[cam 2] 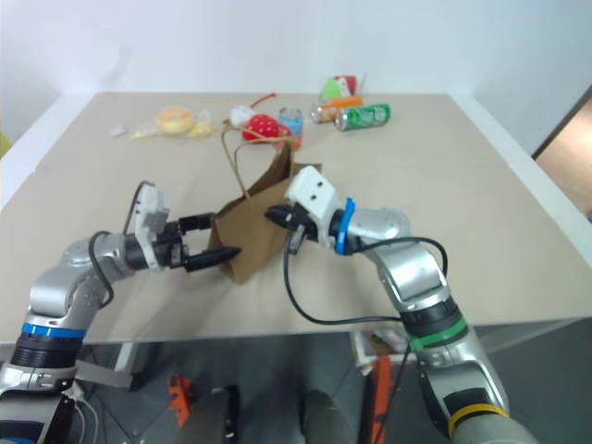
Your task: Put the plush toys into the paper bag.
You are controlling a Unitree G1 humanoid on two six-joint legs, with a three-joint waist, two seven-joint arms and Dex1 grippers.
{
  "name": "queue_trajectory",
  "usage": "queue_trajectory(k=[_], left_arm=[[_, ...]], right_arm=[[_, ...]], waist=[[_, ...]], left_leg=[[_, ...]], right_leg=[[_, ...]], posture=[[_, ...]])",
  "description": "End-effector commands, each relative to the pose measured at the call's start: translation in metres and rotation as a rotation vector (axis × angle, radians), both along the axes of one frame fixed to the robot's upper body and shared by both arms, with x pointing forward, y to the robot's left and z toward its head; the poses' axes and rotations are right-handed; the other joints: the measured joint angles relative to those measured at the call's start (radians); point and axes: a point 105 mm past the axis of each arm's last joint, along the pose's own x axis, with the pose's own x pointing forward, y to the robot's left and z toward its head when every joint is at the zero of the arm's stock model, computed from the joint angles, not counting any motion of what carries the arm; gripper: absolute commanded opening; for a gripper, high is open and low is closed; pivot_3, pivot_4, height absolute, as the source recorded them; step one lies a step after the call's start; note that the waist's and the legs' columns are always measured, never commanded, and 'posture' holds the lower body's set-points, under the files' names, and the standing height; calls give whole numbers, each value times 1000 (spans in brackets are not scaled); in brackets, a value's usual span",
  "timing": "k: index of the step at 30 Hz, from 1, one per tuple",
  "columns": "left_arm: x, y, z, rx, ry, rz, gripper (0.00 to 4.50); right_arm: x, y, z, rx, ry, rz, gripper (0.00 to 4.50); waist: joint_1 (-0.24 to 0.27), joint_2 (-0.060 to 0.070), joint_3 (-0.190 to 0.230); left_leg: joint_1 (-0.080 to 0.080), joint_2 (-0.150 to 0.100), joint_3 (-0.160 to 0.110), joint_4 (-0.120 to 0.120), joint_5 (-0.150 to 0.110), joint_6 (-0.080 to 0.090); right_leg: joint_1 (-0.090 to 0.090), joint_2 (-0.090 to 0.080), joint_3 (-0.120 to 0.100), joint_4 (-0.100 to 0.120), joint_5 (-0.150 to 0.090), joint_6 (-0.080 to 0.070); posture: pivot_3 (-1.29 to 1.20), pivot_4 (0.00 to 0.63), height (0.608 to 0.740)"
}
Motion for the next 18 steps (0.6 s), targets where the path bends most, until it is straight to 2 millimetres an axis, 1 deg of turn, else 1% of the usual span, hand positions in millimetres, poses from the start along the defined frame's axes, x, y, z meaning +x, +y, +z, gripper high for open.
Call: queue_trajectory(k=[1,2,7,8,15,16,18], left_arm=[[-1,-2,9,-12,-27,-21,3310],[-3,-3,10,-18,-22,-31,2901],[-1,-5,17,-42,-31,-28,292],[-1,-5,18,-48,-32,-27,50],[3,-5,29,-61,-61,-7,50],[3,-4,32,-70,-65,-7,50],[2,-3,39,-98,-62,-19,50]], right_arm=[[-1,-5,13,7,-55,-5,0],[-1,-6,13,6,-56,-6,0],[-2,-7,13,4,-56,-11,0],[-2,-7,13,2,-57,-11,0],[-9,-14,12,-7,-50,-16,0],[-12,-16,12,-10,-42,-9,0],[-25,-22,16,14,5,29,0]], waist=[[0,0,0],[0,0,0],[0,0,0],[0,0,0],[0,0,0],[0,0,0],[2,0,0]], left_leg=[[0,0,0,0,0,0],[0,0,0,0,0,0],[0,0,0,0,0,0],[0,0,0,0,0,0],[0,0,0,0,0,0],[0,0,0,0,0,0],[0,0,0,0,0,0]], right_leg=[[0,0,0,0,0,0],[0,0,0,0,0,0],[0,0,0,0,0,0],[0,0,0,0,0,0],[0,0,0,0,1,2],[0,0,0,0,2,3],[0,0,0,0,2,3]], posture=[[0,150,740],[0,150,740],[0,150,740],[0,150,740],[0,150,740],[0,150,740],[0,150,740]])
